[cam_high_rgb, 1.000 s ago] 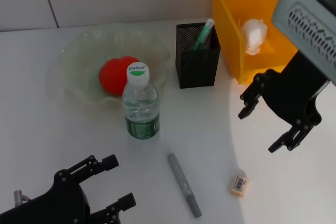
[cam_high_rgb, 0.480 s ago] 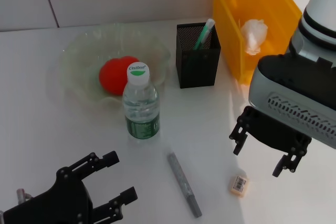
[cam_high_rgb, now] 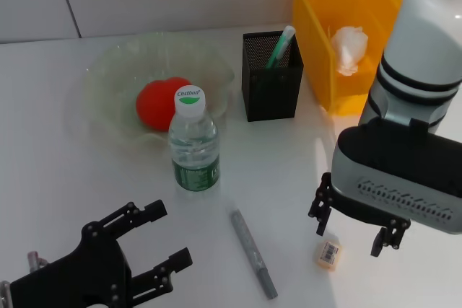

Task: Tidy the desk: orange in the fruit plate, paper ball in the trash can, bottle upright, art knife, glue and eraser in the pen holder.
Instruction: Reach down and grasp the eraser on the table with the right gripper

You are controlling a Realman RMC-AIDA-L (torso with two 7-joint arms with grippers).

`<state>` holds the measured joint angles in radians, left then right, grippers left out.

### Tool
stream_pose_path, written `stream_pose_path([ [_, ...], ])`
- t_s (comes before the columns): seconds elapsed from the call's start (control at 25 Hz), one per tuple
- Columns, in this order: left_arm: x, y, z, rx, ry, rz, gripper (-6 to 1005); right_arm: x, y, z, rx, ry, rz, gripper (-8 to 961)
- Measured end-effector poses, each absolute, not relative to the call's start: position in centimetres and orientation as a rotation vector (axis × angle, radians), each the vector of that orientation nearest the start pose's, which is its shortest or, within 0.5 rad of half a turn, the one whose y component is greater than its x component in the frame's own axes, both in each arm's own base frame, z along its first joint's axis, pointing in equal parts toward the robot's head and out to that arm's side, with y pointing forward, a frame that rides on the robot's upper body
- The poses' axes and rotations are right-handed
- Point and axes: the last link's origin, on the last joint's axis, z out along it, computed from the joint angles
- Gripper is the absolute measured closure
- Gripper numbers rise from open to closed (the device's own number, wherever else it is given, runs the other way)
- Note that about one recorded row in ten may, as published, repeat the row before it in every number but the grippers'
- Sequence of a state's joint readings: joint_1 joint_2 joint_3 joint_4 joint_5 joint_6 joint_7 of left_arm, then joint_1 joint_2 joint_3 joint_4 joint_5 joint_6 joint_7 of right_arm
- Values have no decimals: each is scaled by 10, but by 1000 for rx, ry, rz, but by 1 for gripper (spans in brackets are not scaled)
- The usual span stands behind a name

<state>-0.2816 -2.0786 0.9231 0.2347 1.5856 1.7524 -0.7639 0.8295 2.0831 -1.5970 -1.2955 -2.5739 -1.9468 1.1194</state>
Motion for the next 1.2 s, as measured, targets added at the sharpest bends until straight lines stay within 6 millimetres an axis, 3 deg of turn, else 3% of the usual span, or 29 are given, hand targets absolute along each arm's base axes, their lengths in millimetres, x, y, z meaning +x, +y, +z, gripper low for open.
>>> stream_pose_path([
  [0.44, -294, 207, -48, -2586, -465, -1155, 228, 141, 313, -42, -3059, -1678, -1046, 238],
  [1.2, -294, 205, -53, -2677, -466, -1114, 229, 148, 317, -52, -3051, -1659, -1020, 240],
])
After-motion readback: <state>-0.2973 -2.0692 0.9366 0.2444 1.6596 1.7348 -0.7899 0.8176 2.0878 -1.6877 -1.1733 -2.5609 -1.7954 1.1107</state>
